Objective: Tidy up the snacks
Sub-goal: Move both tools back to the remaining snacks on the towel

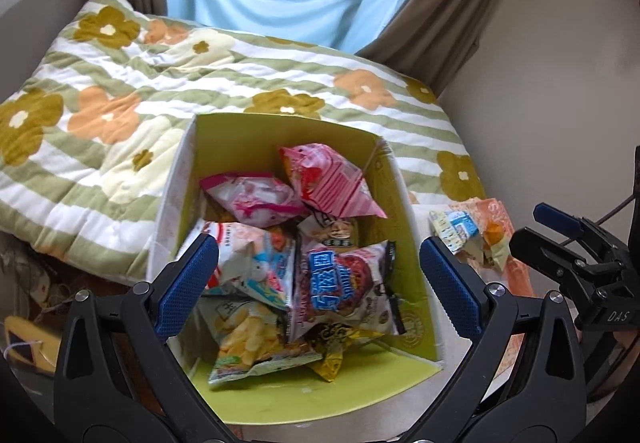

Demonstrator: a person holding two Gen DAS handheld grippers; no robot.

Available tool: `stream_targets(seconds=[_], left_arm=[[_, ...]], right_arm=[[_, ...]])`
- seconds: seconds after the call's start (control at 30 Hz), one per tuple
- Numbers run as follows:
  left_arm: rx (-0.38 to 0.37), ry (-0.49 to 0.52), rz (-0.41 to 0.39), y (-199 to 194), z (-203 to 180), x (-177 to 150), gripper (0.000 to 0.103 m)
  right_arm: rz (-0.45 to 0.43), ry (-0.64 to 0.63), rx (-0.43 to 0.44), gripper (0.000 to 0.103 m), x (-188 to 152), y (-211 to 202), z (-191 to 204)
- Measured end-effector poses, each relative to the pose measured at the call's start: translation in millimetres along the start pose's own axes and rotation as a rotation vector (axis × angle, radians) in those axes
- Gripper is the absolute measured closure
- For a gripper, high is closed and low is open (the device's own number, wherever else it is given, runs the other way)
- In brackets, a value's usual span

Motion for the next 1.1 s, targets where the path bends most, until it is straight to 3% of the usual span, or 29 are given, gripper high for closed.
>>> stream_targets(seconds=[0.23, 0.4, 0.53, 0.77, 0.9, 1.1], left_arm=[[-0.057, 0.023, -0.007, 10.4, -77.4, -2.0, 0.003], [-0.097, 0.051, 0.036, 37.7, -158.3, -6.9, 0.003], [-0.083, 0.123, 0.075, 64.9, -222.7, -16.6, 0.003], [-0.03, 0.177, 0.146, 114.3, -290.1, -30.0, 0.003], [0.028, 0.221, 0.197, 153.8, -303.1, -34.6, 0.003], [0.038, 0.274, 0.313, 219.2, -319.1, -54.5, 0.003]], right_arm=[[-0.04, 0.129, -0.087, 0.002, -32.0, -53.0, -86.2], [-0.061, 0.198, -0.162, 0.002, -58.5, -85.2, -158.2], [-0.041, 0.252, -0.162, 0.002, -82.1, -95.9, -208.4], [0.048, 0.282, -0.1, 0.002, -117.4, -78.1, -253.8], [0.12, 0.288, -0.083, 0.002, -139.3, -49.3, -271.6], [0.187, 0.29, -0.094, 0.002, -170.1, -13.4, -286.3]])
Point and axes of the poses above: each gripper's, at about its wrist camera, not at the fingertips, and y roughly the way its jaws point, z to its left, x to its top, the point moved 8 cm from there along y, roughly the way its jaws point, and after that the axes turned 7 degrees about x, right-handed, at the moved point
